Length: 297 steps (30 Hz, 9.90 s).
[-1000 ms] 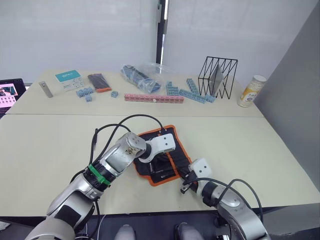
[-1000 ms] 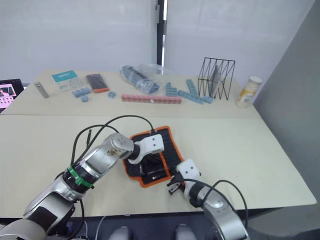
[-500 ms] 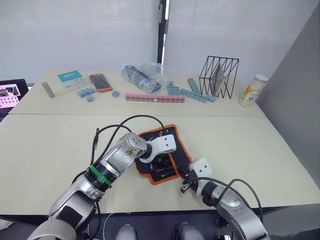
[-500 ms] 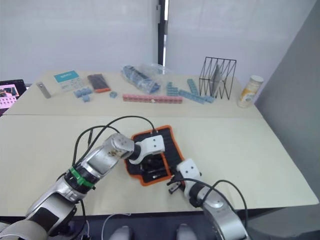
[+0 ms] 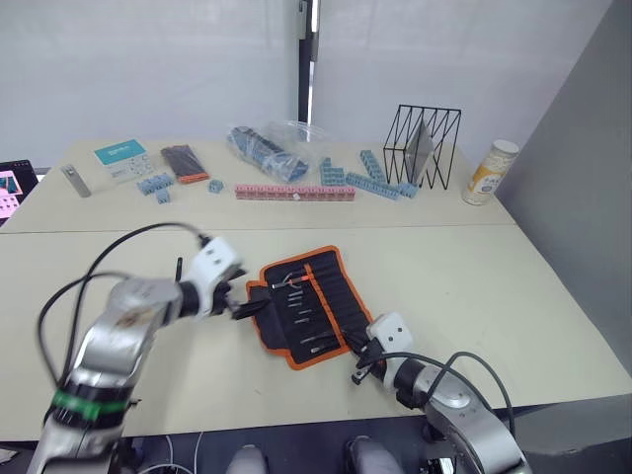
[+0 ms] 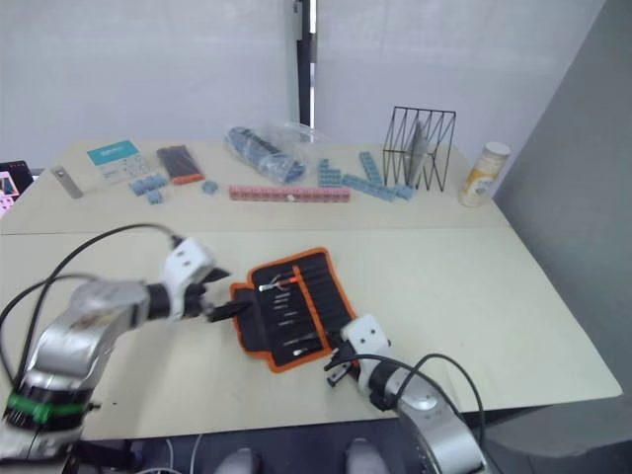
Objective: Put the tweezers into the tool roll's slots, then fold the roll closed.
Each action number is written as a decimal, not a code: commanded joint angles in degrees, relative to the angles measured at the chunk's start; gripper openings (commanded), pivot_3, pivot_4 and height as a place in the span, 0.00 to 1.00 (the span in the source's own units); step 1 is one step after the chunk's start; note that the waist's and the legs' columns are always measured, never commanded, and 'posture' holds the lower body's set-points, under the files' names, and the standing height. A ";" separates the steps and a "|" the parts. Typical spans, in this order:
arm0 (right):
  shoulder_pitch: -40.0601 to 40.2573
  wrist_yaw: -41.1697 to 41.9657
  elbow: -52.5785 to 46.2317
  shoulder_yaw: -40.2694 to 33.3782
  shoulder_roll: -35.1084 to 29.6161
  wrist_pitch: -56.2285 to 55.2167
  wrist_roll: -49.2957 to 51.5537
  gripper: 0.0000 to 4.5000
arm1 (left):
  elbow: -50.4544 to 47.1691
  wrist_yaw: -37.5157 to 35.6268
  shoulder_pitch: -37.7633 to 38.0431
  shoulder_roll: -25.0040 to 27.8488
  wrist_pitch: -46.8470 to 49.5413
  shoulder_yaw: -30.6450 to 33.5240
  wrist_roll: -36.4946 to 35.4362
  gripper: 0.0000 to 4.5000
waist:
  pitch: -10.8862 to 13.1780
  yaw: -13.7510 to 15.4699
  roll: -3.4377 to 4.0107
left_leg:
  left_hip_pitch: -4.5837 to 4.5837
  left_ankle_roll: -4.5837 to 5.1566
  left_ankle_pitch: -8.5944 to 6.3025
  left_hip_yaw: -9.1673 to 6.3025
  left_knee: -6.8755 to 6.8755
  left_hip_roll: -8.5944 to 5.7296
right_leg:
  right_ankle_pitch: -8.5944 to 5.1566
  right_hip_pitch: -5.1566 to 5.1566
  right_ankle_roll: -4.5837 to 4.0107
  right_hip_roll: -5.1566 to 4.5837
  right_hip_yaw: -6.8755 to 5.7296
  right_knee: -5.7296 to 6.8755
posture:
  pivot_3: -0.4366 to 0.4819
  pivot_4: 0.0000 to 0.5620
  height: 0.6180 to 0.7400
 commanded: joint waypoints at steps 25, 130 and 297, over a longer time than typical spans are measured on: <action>3.61 2.09 8.63 2.99 -2.55 5.02 -1.86 0.00 | -27.68 28.79 41.44 -23.05 -3.73 26.29 -7.51 0.99 | -0.02 0.84 -0.45 | 0.13 -1.05 -0.65 -0.05 0.47 -0.02 | -0.07 -0.03 -0.10 -0.15 -0.04 -0.41 | 0.48 0.27 0.81; 3.01 -0.22 7.51 1.50 -1.10 6.41 -2.28 0.00 | 2.96 0.17 -25.04 -2.77 10.19 -39.39 1.52 0.00 | -0.10 0.36 -0.22 | 0.21 -0.58 -0.36 -0.84 0.26 -0.36 | -0.05 0.00 -0.15 0.12 -0.05 -0.22 | 0.48 0.27 0.81; -8.47 18.75 -2.88 10.32 -14.02 -18.07 -11.49 0.01 | 43.37 -36.70 -14.63 4.04 -53.94 -6.35 -7.19 1.00 | 0.89 1.56 0.73 | -0.50 -0.17 -0.11 -1.25 1.27 -0.36 | 0.21 -0.49 -0.31 0.63 0.09 1.71 | 0.48 0.27 0.81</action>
